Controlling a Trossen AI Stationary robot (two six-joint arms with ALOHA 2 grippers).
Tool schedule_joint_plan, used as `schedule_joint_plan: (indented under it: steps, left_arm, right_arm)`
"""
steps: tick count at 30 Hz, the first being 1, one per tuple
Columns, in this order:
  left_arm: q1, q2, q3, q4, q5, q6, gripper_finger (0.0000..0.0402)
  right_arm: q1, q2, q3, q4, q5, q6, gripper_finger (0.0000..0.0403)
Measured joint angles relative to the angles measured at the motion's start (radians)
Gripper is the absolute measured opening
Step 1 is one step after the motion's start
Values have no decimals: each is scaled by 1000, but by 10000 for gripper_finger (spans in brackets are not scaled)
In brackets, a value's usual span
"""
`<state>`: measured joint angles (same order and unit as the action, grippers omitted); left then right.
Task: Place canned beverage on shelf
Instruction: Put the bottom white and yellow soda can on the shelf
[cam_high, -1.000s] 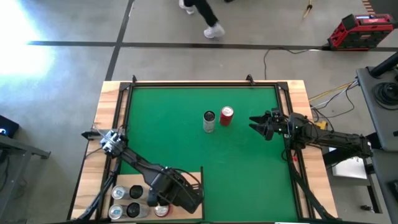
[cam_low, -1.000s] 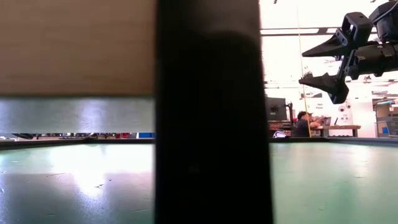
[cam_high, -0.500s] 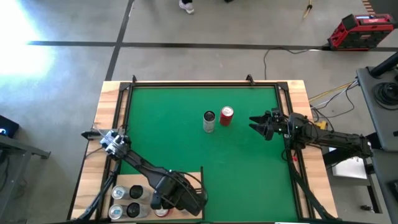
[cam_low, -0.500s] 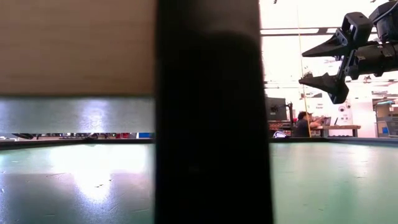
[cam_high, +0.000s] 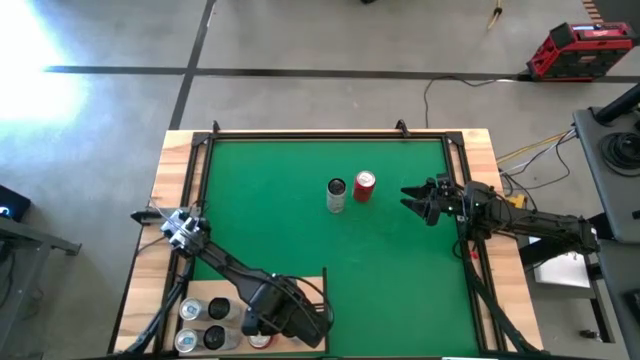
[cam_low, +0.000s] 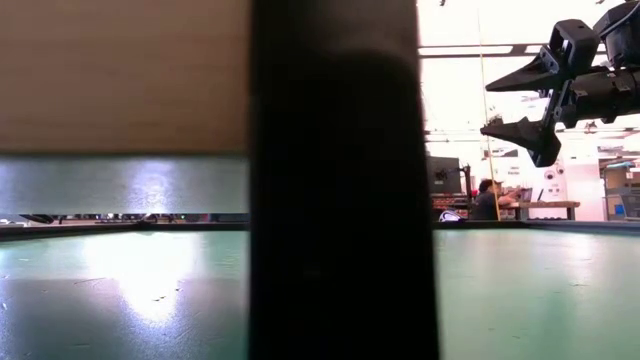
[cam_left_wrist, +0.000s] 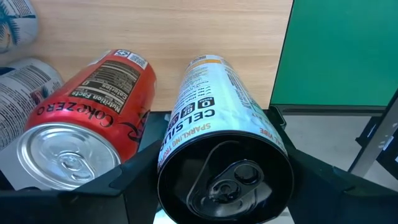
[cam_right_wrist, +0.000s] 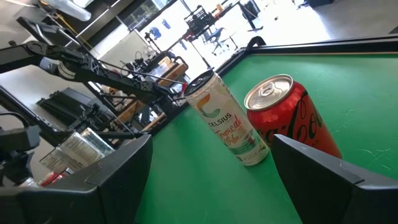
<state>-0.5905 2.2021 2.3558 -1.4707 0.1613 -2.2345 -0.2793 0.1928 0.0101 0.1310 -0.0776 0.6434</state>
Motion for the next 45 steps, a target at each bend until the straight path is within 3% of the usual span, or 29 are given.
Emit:
schedule_joint_plan:
  steps: [45]
  left_arm:
    - [-27,-6,0,8,-47,0,276]
  right_arm:
    - [0,0,0,0,0,0,318]
